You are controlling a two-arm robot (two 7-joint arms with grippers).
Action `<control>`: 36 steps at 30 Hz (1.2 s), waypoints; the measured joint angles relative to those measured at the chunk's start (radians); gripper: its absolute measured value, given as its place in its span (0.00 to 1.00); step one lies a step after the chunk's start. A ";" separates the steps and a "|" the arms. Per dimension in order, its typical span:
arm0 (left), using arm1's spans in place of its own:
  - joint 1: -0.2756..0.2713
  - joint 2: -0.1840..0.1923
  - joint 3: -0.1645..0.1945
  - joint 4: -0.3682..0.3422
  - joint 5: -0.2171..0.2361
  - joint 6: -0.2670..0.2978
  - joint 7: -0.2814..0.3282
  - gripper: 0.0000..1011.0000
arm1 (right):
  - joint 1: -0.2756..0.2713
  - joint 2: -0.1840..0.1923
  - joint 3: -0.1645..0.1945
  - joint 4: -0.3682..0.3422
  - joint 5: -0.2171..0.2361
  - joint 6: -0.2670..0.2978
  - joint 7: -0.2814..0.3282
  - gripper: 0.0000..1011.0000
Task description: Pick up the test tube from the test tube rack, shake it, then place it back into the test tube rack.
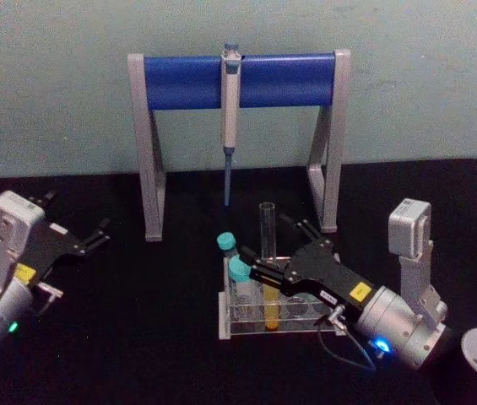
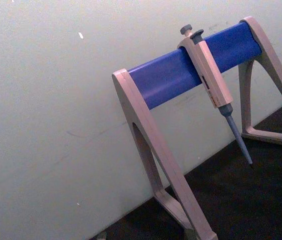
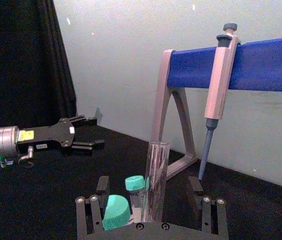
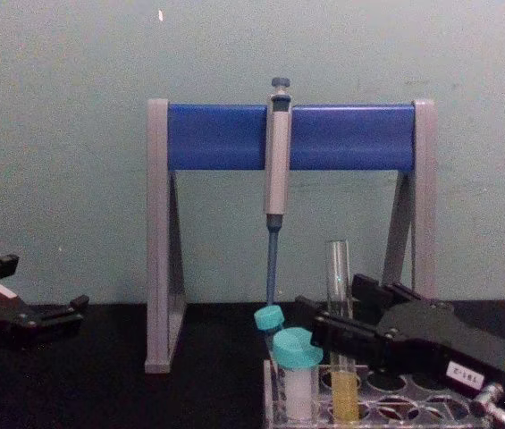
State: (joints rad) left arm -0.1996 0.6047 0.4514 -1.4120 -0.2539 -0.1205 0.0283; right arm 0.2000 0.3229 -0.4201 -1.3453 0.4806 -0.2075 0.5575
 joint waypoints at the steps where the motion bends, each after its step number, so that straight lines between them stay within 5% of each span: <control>1: 0.000 0.000 0.000 0.000 0.000 0.000 0.000 0.99 | 0.000 0.000 0.000 0.000 0.001 0.000 0.001 0.99; 11: 0.000 0.000 0.000 0.000 0.000 0.000 0.000 0.99 | 0.004 0.018 0.021 -0.064 0.002 -0.032 0.010 0.99; 18: 0.000 0.000 0.000 0.000 0.000 0.000 0.000 0.99 | -0.017 0.030 0.075 -0.144 -0.008 -0.081 -0.038 0.99; 29: 0.000 0.000 0.000 0.000 0.000 0.000 0.000 0.99 | -0.095 0.001 0.188 -0.195 -0.215 -0.106 -0.319 0.99; 36: 0.000 0.000 0.000 0.000 0.000 0.000 0.000 0.99 | -0.126 -0.023 0.209 -0.174 -0.316 -0.029 -0.424 0.99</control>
State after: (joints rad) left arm -0.1995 0.6047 0.4514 -1.4120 -0.2539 -0.1205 0.0283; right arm 0.0742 0.3001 -0.2112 -1.5191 0.1645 -0.2365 0.1337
